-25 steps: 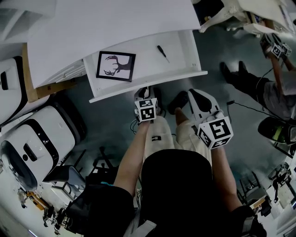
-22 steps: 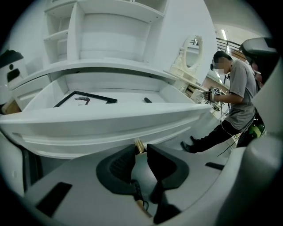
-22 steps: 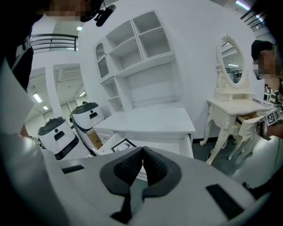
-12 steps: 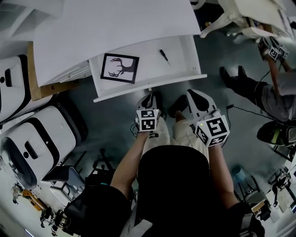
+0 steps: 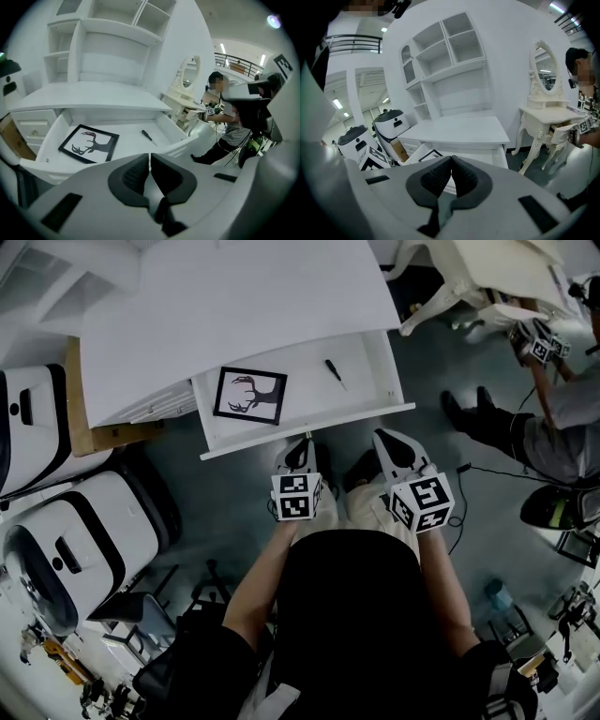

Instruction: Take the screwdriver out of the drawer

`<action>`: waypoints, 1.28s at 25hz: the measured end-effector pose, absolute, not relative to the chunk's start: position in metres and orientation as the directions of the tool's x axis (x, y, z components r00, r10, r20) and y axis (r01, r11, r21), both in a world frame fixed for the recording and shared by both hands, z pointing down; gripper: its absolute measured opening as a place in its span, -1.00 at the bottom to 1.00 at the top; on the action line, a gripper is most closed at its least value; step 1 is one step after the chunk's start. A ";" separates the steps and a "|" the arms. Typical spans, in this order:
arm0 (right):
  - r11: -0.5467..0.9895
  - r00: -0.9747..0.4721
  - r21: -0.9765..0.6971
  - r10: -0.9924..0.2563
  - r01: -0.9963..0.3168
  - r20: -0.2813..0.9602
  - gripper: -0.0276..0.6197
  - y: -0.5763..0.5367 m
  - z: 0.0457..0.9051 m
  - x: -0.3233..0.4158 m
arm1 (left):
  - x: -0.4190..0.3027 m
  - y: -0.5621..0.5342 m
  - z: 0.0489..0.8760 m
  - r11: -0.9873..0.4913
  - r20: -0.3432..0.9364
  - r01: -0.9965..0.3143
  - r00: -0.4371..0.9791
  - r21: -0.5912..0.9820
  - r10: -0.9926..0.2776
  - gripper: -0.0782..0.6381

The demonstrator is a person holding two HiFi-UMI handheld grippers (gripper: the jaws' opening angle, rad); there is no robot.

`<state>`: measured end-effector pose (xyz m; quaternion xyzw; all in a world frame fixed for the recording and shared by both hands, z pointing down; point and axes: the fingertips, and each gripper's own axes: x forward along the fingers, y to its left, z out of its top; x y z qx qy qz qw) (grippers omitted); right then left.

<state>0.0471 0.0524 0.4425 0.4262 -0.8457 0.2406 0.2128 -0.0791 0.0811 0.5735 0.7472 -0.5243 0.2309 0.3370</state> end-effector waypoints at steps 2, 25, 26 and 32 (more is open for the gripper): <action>0.509 -0.542 -0.233 -0.624 -0.828 0.562 -0.86 0.051 0.443 0.044 | -0.082 0.075 0.564 -0.228 0.682 -0.936 0.353 0.270 -0.640 -0.69; 0.596 -0.541 -0.213 -0.448 -0.774 0.712 -0.90 -0.047 0.495 0.026 | -0.085 0.007 0.487 -0.152 0.624 -0.946 0.305 0.287 -0.719 -0.69; 0.602 -0.545 -0.222 -0.428 -0.767 0.721 -0.87 -0.053 0.501 0.026 | -0.084 0.002 0.486 -0.141 0.626 -0.948 0.295 0.285 -0.722 -0.69; 0.638 -0.560 -0.257 -0.332 -0.726 0.759 -0.81 -0.084 0.535 0.021 | -0.077 -0.022 0.483 -0.064 0.630 -0.955 0.240 0.289 -0.739 -0.69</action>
